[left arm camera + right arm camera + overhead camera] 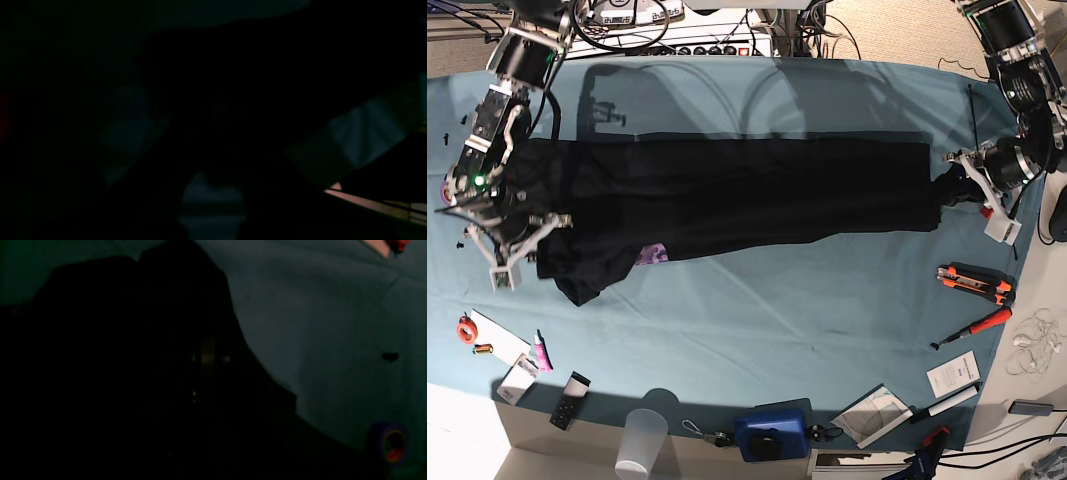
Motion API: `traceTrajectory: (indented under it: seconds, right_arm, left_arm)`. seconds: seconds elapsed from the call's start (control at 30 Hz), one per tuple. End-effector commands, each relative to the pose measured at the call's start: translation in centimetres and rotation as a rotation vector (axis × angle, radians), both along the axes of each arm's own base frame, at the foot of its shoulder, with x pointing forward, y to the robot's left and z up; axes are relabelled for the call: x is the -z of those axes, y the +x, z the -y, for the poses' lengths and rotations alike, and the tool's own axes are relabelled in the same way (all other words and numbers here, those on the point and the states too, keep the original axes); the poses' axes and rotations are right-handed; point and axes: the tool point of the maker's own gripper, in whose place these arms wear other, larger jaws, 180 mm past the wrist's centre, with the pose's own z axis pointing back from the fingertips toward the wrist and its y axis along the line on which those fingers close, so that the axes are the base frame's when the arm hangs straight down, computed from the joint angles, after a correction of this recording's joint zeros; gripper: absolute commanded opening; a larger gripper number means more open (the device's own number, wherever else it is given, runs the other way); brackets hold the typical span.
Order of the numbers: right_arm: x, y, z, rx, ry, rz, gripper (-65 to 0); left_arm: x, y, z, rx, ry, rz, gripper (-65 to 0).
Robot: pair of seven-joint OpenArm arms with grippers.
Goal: Layout the t-shirt on the table in an organized manner, then fold the t-shirt properly
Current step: 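Lift the shirt with both grippers and fold it lengthwise in half, then lower the folded shirt onto the table and release both grippers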
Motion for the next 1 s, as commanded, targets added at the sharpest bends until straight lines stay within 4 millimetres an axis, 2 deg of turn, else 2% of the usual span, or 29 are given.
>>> traceTrajectory:
  seconds: [0.0,0.23,0.33,0.47,0.53,0.6,0.83,0.97]
  right_arm:
    - [-1.7,0.7,0.9,0.024,-0.024,0.057,-65.0]
    - [-1.6,0.5,1.1,0.048,-0.015,0.063,-65.0]
    - [-1.3,0.3,1.2,0.05,-0.017,0.039,-65.0]
    - [-0.2,-0.7,1.1,0.035,-0.029,-0.047,-65.0]
    - [0.2,-1.2,1.1,0.034,-0.029,-0.079,-58.8]
    - [0.5,-1.5,1.2,0.039,-0.031,-0.102,-54.3]
    - [0.8,-1.9,1.3,0.049,-0.031,-0.13,-54.0]
    - [0.8,-1.9,1.6,0.084,-0.019,-0.124,-54.0]
  left_arm:
    - [-0.7,0.6,-0.3,-0.005,0.013,0.033,-65.0]
    - [0.2,0.5,1.9,-0.016,-0.045,0.022,-65.0]
    - [0.3,0.5,2.2,-0.016,-0.052,0.022,-65.0]
    - [0.3,0.5,2.2,-0.018,-0.053,0.022,-36.4]
    - [0.2,0.5,2.2,-0.02,-0.053,0.022,-29.1]
    - [0.2,0.6,2.1,-0.038,-0.062,0.019,-28.5]
    - [-0.6,1.6,1.9,-0.074,-0.084,0.076,-28.5]
    - [0.8,1.2,0.7,-0.148,-0.038,0.0,-28.5]
